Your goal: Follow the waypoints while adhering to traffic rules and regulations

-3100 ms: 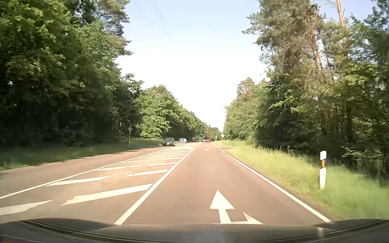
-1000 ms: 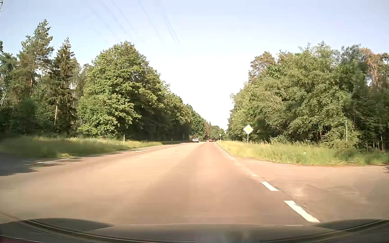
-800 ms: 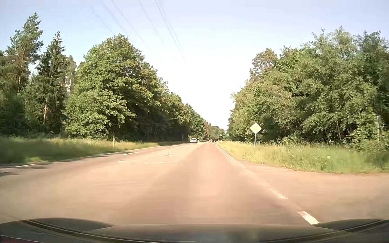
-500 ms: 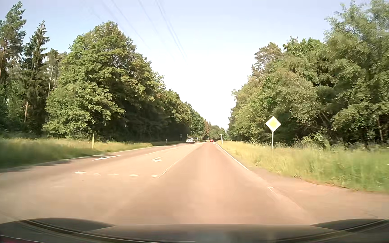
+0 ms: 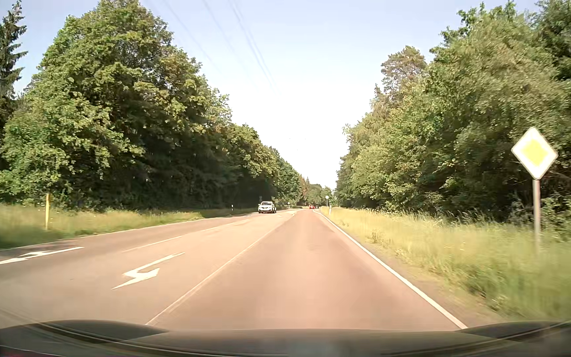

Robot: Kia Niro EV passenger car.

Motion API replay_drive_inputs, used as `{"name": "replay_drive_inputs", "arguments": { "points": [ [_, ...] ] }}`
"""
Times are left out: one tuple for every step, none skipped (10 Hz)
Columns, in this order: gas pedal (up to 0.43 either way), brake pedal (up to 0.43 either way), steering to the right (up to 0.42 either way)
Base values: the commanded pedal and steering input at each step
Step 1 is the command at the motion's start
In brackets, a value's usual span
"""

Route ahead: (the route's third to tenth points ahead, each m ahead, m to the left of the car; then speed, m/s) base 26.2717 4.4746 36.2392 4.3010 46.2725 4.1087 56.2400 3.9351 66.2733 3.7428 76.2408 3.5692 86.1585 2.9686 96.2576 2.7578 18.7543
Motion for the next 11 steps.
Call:
{"name": "replay_drive_inputs", "arguments": {
  "points": [
    [0.028, 0.030, 0.002],
    [0.028, 0.030, 0.002],
    [0.028, 0.030, 0.002],
    [0.028, 0.030, 0.002],
    [0.028, 0.030, 0.002],
    [0.028, 0.030, 0.002],
    [0.028, 0.030, 0.002],
    [0.039, 0.030, 0.002],
    [0.039, 0.030, 0.002],
    [0.039, 0.030, 0.002],
    [0.039, 0.030, 0.002]
  ]
}}
